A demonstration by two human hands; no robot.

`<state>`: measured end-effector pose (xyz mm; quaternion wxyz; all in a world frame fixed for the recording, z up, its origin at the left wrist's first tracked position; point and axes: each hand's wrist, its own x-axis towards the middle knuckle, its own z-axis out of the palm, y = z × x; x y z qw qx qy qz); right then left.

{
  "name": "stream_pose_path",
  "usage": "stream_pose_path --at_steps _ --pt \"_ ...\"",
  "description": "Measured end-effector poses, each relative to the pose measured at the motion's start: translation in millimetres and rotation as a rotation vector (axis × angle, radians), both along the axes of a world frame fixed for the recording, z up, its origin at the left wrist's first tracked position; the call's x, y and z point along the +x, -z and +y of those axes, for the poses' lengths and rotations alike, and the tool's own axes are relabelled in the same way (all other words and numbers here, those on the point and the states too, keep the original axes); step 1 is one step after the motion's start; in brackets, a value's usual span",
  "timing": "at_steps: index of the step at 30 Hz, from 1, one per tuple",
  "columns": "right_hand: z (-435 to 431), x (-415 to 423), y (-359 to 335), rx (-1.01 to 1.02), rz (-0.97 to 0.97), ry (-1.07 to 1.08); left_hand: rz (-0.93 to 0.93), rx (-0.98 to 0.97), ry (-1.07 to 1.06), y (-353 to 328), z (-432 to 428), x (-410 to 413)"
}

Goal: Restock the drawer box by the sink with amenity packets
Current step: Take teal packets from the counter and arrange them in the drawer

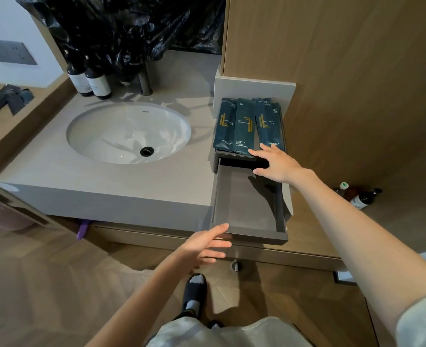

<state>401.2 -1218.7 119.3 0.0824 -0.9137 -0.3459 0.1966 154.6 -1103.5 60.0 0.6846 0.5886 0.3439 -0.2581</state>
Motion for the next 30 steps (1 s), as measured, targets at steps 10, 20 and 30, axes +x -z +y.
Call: stream_pose_path --at_steps 10,20,30 --pt "5.6 -3.4 -9.3 -0.131 -0.072 -0.009 -0.233 1.120 0.421 -61.0 66.0 31.0" --pt "18.2 7.3 -5.5 0.253 -0.142 0.278 -0.467 0.744 -0.023 -73.3 112.2 173.3" --pt "69.0 20.6 10.3 0.413 -0.050 0.493 -0.400 0.856 0.106 -47.4 113.5 232.8"
